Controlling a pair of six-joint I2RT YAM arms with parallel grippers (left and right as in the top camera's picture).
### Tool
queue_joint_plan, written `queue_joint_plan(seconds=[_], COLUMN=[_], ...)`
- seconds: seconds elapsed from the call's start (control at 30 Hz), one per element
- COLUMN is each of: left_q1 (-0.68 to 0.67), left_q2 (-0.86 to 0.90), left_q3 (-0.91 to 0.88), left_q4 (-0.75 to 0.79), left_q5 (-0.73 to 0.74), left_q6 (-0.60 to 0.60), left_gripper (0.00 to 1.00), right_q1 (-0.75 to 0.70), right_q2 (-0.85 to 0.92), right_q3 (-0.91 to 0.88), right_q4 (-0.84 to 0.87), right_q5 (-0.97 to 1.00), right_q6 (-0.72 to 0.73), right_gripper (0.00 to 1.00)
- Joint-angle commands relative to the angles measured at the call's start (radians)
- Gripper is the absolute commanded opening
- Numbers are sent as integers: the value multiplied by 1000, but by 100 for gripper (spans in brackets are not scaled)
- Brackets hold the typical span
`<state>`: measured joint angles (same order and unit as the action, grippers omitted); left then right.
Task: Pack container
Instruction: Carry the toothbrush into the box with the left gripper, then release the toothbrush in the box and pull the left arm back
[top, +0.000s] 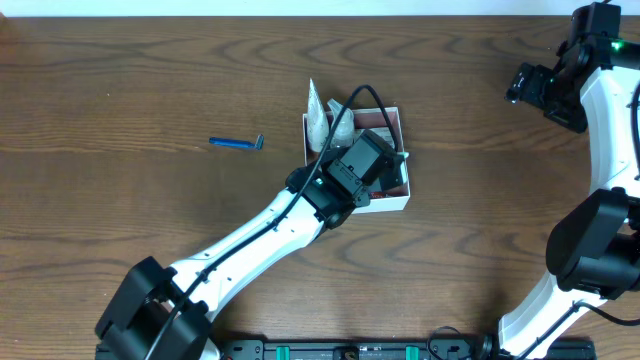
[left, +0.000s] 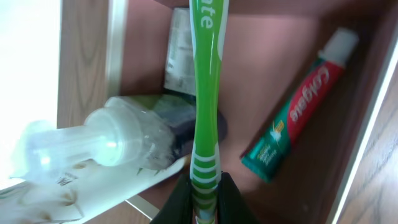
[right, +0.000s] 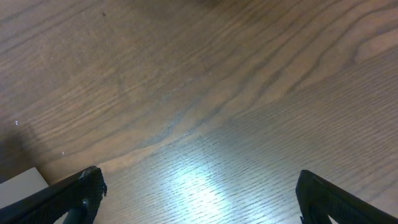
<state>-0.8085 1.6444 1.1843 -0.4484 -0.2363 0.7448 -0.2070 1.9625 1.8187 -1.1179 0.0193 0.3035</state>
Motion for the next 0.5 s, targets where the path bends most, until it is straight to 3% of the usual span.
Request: queue_joint_plan(seconds=[0.0,0.03,0.1,0.17,0.33,0.47], left_q1=[0,0,0,0,0,0], left_q2=[18,18,18,18,18,5], left_q3=[0,0,0,0,0,0], left_q4=[-7,-6,-6,-6,-3,28], left_q5=[-11,-11,-11,-11,-11,-20], left_q6=[76,76,76,74,74,61], left_gripper=[6,9,30,43,98,98], right_q1=[-3,-3,-3,-3,-3,-3], right_q2=[-27,-27,-27,-27,-27,-27], right_q3=[16,16,16,16,16,16], right_q4=[-1,-1,-1,-1,-1,-1], right_q5=[7,7,7,7,7,7], right_q6=[-2,-2,-2,-2,-2,-2], right_gripper=[99,99,99,99,99,99])
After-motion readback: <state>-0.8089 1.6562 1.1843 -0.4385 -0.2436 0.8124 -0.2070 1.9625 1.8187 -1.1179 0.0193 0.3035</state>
